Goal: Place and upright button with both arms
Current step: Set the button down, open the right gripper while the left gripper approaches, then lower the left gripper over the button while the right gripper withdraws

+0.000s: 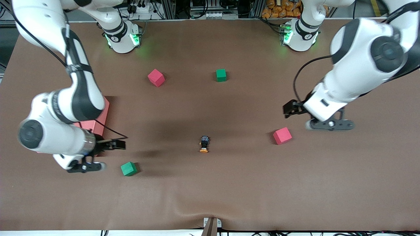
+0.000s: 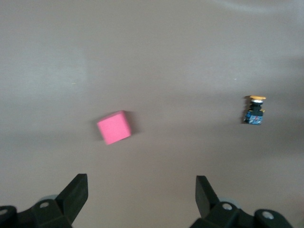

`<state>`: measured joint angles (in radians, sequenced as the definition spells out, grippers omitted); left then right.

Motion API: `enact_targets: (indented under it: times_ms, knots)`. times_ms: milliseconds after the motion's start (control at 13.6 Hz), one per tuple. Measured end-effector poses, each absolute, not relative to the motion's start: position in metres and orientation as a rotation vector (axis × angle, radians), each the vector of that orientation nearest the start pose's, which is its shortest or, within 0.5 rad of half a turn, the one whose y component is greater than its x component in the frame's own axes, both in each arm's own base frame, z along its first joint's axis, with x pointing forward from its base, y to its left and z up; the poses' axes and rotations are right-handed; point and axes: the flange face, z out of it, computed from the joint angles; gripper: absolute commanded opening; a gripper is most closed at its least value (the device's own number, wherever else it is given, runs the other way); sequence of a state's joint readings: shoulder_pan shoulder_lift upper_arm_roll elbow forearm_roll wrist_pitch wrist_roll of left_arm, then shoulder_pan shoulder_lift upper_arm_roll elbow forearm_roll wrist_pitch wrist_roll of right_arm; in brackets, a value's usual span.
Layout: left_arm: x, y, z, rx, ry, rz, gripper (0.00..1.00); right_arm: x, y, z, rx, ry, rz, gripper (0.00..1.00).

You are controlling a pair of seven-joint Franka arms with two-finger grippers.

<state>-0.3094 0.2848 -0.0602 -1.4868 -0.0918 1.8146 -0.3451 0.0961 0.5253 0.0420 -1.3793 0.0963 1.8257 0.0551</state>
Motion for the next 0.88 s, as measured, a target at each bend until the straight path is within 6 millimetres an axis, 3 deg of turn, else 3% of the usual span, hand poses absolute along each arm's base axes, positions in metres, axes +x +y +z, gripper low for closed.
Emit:
enact_targets:
  times_ms: [294,661,881]
  knots:
    - [0.600,-0.310,0.475,-3.266,-0.016,-0.005,1.00,0.645,0.044,0.466,-3.086,-0.018,0.092,1.00]
    - [0.599,-0.376,0.426,-3.272,0.012,0.015,1.00,0.585,-0.035,0.554,-3.092,-0.071,0.093,1.00]
    - [0.601,-0.405,0.402,-3.280,0.040,0.010,1.00,0.554,-0.048,0.596,-3.093,-0.049,0.112,1.00]
